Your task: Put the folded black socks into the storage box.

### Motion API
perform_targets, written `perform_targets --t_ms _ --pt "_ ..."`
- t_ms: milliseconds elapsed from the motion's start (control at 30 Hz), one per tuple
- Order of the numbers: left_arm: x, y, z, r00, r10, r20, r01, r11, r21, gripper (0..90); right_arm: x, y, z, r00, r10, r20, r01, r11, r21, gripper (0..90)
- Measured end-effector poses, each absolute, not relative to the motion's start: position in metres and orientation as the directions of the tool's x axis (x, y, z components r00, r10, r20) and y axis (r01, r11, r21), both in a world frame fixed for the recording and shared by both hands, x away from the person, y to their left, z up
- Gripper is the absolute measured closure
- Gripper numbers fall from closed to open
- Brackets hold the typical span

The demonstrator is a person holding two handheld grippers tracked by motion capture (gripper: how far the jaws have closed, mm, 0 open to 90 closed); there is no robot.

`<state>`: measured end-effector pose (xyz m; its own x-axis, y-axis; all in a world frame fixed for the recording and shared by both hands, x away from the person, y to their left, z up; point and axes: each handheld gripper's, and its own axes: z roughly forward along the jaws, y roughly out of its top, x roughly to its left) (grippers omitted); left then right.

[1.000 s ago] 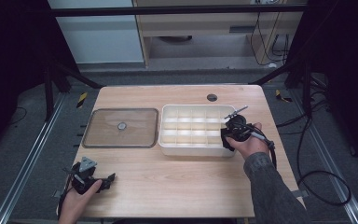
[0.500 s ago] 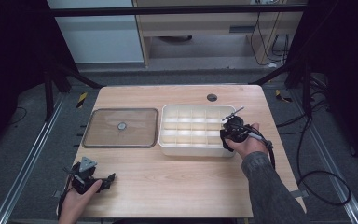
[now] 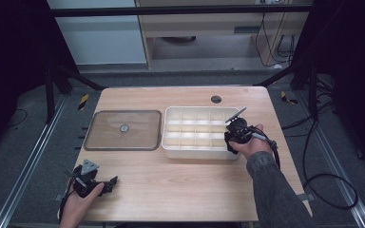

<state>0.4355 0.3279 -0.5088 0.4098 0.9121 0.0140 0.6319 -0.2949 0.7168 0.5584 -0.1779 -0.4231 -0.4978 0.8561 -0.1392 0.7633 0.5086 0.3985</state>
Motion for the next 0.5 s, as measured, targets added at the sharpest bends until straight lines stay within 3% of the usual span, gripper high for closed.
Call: perform_targets --t_ms 500 --pt "0.4357 0.328 -0.5087 0.411 0.911 0.014 0.632 -0.296 0.716 0.8 0.5641 -0.1824 -0.416 -0.519 0.85 -0.095 0.763 0.51 0.397 56.7"
